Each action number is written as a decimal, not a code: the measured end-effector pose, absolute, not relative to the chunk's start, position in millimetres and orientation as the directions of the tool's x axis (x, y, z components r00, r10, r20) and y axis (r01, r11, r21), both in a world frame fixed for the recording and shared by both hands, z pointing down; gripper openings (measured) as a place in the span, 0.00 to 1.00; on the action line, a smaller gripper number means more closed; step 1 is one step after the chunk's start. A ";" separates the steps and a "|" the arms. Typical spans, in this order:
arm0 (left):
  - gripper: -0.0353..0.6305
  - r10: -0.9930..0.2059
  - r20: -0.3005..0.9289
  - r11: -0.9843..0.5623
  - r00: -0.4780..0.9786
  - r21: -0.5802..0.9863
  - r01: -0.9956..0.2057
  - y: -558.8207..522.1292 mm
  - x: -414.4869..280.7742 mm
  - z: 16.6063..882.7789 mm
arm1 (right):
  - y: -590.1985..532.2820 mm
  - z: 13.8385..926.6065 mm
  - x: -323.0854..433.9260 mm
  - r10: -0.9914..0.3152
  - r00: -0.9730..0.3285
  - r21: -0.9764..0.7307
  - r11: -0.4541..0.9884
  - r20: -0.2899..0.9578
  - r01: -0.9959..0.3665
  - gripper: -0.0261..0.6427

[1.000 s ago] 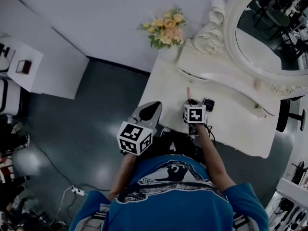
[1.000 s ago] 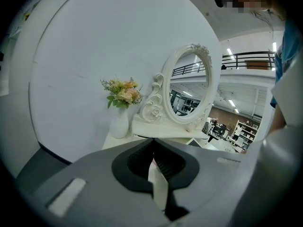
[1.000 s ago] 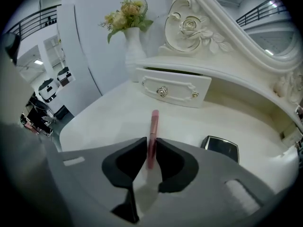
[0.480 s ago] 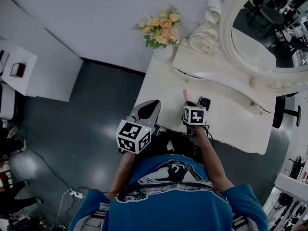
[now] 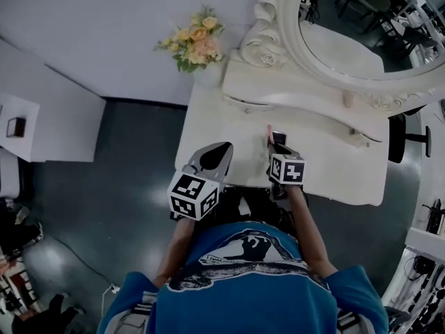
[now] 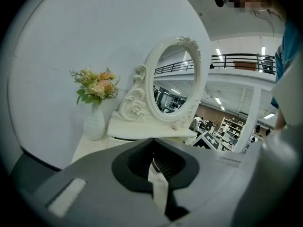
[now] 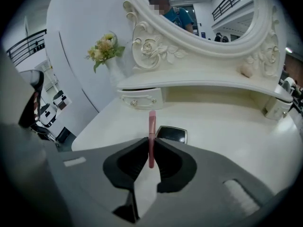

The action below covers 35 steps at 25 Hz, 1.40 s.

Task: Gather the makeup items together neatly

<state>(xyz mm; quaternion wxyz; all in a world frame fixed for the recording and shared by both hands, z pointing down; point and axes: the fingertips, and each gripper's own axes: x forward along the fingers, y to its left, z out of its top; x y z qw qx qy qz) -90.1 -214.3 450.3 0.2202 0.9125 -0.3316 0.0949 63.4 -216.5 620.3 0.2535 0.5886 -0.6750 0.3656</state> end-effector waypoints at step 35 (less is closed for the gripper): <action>0.07 -0.516 0.381 -0.729 0.767 0.274 -0.627 -172.7 50.4 446.0 | -163.7 667.2 209.1 -0.585 -0.140 -0.294 -0.177 0.799 -0.939 0.16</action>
